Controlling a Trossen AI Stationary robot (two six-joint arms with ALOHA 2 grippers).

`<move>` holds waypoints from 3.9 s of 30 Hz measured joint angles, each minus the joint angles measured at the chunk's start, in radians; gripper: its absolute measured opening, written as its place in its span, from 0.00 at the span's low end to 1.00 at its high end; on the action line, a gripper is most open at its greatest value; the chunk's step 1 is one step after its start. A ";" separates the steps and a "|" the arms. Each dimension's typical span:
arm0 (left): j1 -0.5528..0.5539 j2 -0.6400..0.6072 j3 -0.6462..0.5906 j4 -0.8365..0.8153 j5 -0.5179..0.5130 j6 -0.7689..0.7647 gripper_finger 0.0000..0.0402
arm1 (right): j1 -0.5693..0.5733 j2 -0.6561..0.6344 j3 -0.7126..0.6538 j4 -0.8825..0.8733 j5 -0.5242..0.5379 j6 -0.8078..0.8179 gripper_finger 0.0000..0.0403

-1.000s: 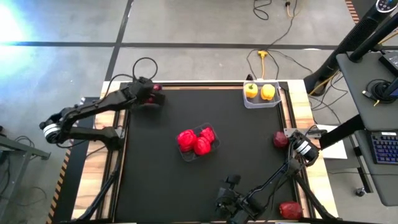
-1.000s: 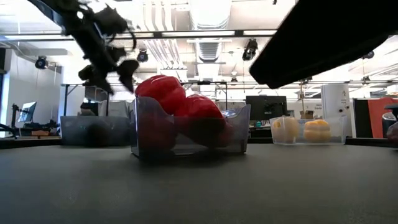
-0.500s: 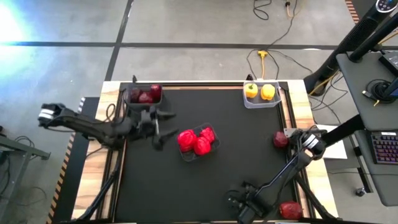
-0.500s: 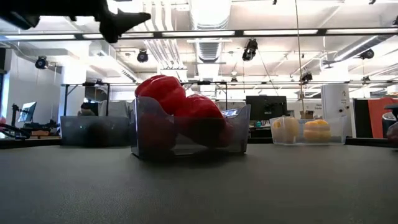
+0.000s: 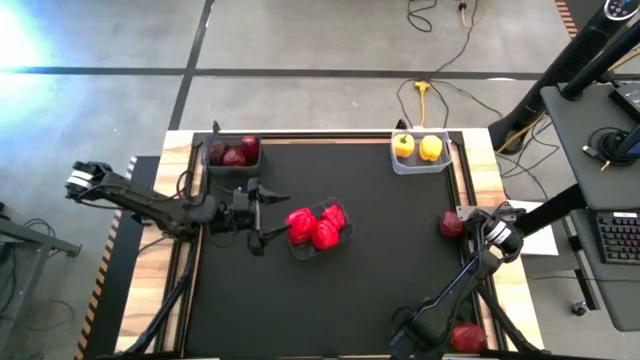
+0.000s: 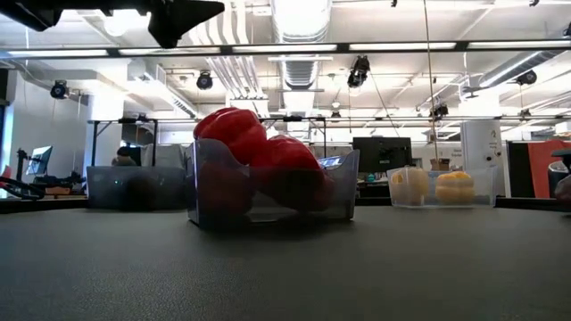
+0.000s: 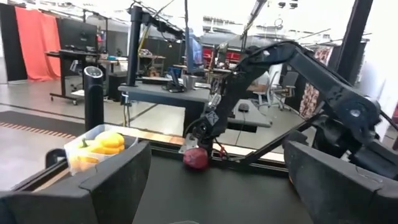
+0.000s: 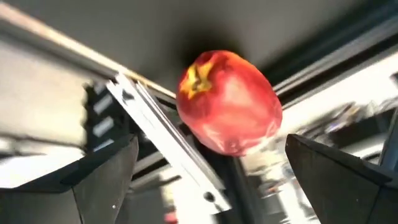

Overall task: Sort produce into baskets
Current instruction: Put the red apple into the top black bin

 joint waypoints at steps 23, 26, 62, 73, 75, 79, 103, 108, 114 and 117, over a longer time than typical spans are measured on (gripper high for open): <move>-0.001 -0.009 -0.002 -0.011 0.002 0.008 0.87 | 0.164 0.005 -0.152 0.146 0.035 -0.241 0.98; -0.013 -0.024 -0.003 -0.013 0.038 -0.002 0.87 | 0.164 0.005 -0.194 0.192 0.035 -0.248 0.94; -0.094 -0.238 -0.028 -0.608 -0.323 -0.215 0.86 | -0.993 -0.270 -0.104 0.538 1.023 -1.175 0.85; -0.032 -0.226 -0.028 -0.634 -0.371 -0.216 0.86 | -1.255 -0.021 -0.044 0.718 0.830 -1.502 0.87; -0.023 -0.219 -0.028 -0.629 -0.375 -0.214 0.86 | -1.268 0.008 -0.030 0.718 0.771 -1.511 0.87; -0.001 -0.207 -0.021 -0.607 -0.396 -0.166 0.86 | -1.272 0.043 0.000 0.724 0.724 -1.563 0.88; 0.523 -0.081 0.232 -0.766 0.140 -0.052 0.86 | -1.221 -0.109 0.016 0.710 0.733 -1.623 0.99; 0.677 0.092 0.303 -0.774 0.342 0.046 0.86 | -1.160 -0.255 0.008 0.638 0.734 -1.586 0.99; 0.791 0.324 0.389 -0.755 0.465 0.135 0.86 | -1.009 -0.399 -0.052 0.617 0.811 -1.529 0.99; 0.825 0.425 0.407 -0.702 0.495 0.202 0.86 | -0.915 -0.455 -0.109 0.616 0.908 -1.497 0.99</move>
